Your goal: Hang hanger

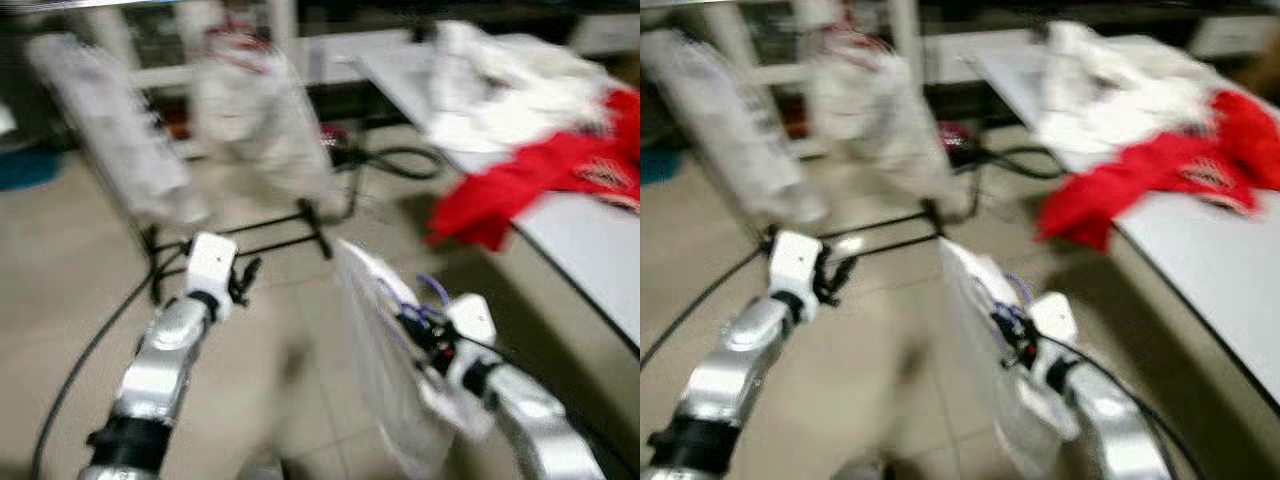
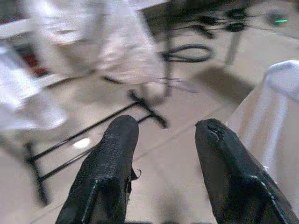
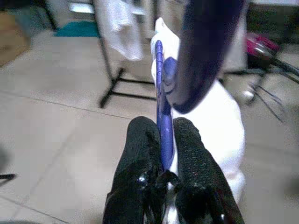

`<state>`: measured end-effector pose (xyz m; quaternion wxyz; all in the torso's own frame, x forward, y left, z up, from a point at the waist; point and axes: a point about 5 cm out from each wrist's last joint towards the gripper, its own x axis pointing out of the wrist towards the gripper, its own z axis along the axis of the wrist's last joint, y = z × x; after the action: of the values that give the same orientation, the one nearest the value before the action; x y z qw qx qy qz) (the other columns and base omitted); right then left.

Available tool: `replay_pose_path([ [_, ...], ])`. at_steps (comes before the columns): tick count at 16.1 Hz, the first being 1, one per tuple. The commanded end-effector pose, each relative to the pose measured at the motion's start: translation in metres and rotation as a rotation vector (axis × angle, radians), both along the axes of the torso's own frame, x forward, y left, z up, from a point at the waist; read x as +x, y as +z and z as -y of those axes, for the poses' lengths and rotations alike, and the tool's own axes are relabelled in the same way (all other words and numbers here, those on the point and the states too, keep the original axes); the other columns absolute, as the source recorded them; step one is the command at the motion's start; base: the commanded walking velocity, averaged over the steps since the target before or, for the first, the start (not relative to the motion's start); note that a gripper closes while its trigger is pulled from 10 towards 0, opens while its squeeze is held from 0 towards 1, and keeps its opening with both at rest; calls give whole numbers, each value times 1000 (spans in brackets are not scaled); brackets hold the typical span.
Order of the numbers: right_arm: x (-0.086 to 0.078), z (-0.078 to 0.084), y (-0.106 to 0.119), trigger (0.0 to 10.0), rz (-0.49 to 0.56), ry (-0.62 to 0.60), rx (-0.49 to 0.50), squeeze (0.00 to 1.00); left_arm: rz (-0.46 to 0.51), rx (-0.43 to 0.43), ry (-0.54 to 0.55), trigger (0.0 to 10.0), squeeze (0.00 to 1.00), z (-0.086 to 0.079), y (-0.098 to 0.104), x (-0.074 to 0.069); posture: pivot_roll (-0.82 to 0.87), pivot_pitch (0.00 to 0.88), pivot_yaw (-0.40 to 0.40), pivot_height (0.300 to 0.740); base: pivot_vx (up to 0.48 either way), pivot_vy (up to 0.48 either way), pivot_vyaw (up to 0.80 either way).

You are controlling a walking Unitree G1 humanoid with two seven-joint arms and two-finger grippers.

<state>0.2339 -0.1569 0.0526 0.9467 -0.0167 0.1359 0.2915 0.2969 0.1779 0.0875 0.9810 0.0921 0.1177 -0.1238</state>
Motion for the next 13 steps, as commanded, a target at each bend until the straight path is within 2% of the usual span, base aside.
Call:
replay_pose_path([
  [1,5,6,6,10000,37,-7,-13,0,11,-3,-7,10000,0,6,2,2,106,0,-4,740,0,-480,800],
  [4,12,6,7,10000,53,-13,-24,0,17,5,-6,10000,0,5,3,3,114,0,-14,740,0,-480,800],
  [5,14,7,8,10000,57,-16,-26,0,-7,-13,11,10000,0,3,1,4,113,0,-15,740,0,0,800],
  [7,15,7,9,10000,62,-14,-29,0,-12,-30,21,10000,0,3,0,4,113,0,-15,740,0,472,800],
  [9,16,6,9,10000,65,-10,-27,0,14,12,6,10000,0,5,2,4,115,0,-18,740,0,0,800],
  [11,17,3,8,10000,69,-7,-24,0,17,18,4,10000,0,6,2,5,113,0,-16,740,0,-480,800],
  [13,19,4,10,10000,79,-22,-22,0,7,-10,6,10000,0,7,2,6,110,0,-13,740,0,0,800],
])
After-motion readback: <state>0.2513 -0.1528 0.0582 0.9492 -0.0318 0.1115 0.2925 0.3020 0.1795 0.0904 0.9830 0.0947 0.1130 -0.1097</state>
